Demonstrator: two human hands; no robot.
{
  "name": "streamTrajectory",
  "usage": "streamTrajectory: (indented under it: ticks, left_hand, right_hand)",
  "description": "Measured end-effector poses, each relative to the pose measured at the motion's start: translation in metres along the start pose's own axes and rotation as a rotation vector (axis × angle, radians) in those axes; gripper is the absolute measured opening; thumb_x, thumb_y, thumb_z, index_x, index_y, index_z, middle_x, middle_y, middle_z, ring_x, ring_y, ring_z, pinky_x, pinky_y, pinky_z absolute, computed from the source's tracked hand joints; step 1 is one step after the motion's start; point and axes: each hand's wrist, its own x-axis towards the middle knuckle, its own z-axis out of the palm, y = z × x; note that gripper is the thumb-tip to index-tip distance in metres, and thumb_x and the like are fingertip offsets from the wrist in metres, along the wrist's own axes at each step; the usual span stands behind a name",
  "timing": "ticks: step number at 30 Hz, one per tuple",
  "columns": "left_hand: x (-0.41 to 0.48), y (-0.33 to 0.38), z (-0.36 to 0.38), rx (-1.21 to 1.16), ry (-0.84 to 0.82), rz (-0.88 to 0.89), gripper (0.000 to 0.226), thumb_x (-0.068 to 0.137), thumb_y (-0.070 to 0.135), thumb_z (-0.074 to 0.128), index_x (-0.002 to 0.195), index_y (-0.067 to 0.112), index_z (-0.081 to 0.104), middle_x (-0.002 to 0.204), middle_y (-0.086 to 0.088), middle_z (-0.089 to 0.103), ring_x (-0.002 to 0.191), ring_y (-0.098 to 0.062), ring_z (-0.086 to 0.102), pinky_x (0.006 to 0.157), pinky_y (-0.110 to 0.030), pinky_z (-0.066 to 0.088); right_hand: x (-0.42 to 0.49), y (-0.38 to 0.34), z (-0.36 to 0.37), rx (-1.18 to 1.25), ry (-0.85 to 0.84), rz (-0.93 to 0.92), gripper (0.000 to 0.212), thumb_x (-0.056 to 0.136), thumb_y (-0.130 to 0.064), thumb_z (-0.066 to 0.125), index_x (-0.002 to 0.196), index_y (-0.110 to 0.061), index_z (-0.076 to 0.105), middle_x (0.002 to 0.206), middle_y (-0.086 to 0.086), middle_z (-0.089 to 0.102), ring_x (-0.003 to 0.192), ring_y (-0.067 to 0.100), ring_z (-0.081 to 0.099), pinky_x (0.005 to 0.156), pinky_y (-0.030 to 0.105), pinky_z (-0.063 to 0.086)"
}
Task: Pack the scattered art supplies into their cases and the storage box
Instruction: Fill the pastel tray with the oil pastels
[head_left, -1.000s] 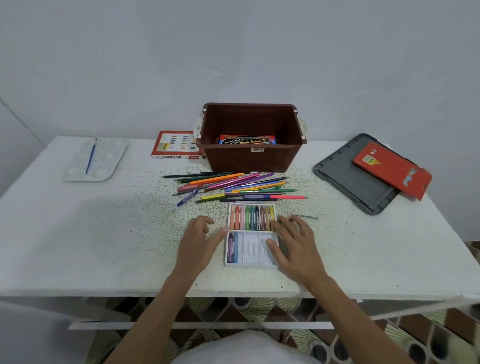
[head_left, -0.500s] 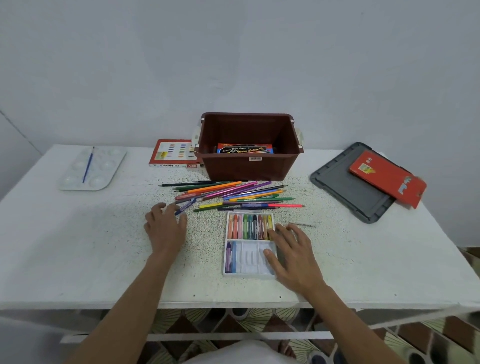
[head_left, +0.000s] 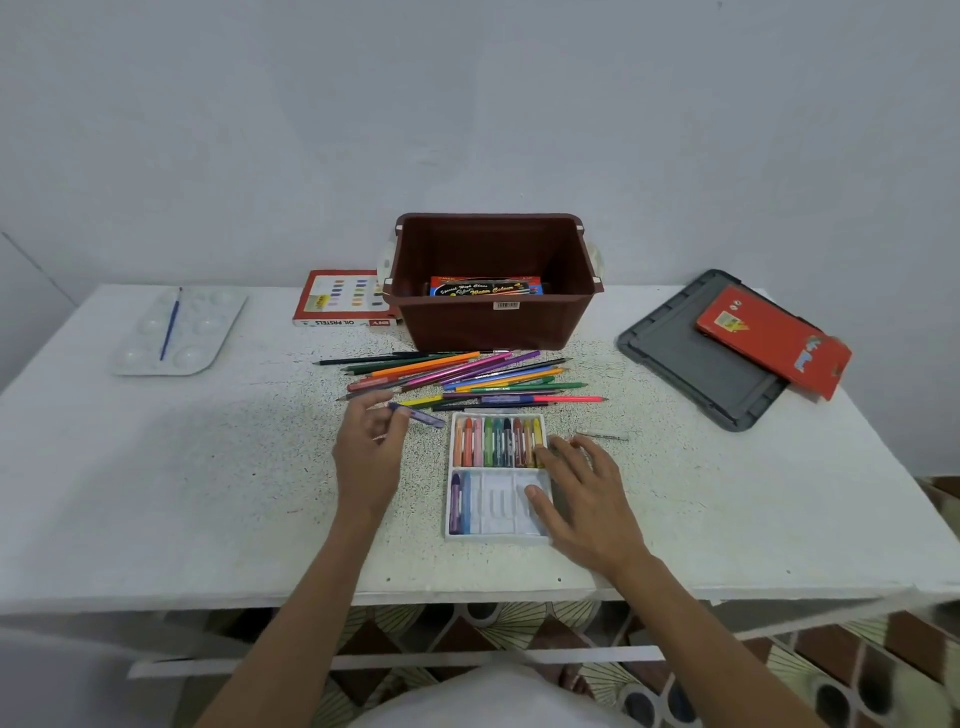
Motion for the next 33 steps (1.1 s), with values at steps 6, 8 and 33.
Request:
streamTrajectory:
  ticks: [6,8,33]
  left_hand:
    - [-0.021,0.007,0.005,0.061,-0.452,0.079,0.019,0.089,0.013,0.069,0.103,0.016,0.056,0.075,0.004,0.072,0.066,-0.005,0.067,0.063,-0.012,0.05]
    - [-0.024,0.002,0.006,0.119,-0.549,0.104,0.018,0.088,0.017,0.07,0.101,0.02,0.059,0.078,0.006,0.072,0.07,-0.004,0.068,0.067,-0.011,0.05]
    - [-0.038,-0.048,0.012,0.659,-0.483,0.223,0.092,0.068,0.087,0.038,0.142,0.032,0.04,0.146,0.005,0.035,0.136,-0.016,0.026,0.11,-0.035,0.018]
  right_hand:
    - [0.0,-0.001,-0.001,-0.005,-0.018,0.01,0.061,0.1,-0.059,0.031,0.139,-0.018,0.054,0.144,0.004,0.052,0.139,0.027,0.035,0.115,0.045,0.029]
    - [0.0,-0.001,-0.002,-0.005,-0.023,0.013,0.061,0.1,-0.059,0.031,0.139,-0.018,0.053,0.144,0.004,0.052,0.14,0.027,0.034,0.115,0.045,0.029]
    - [0.0,-0.002,-0.002,0.011,-0.021,0.022,0.061,0.1,-0.059,0.032,0.139,-0.018,0.053,0.145,0.004,0.051,0.14,0.026,0.035,0.113,0.049,0.032]
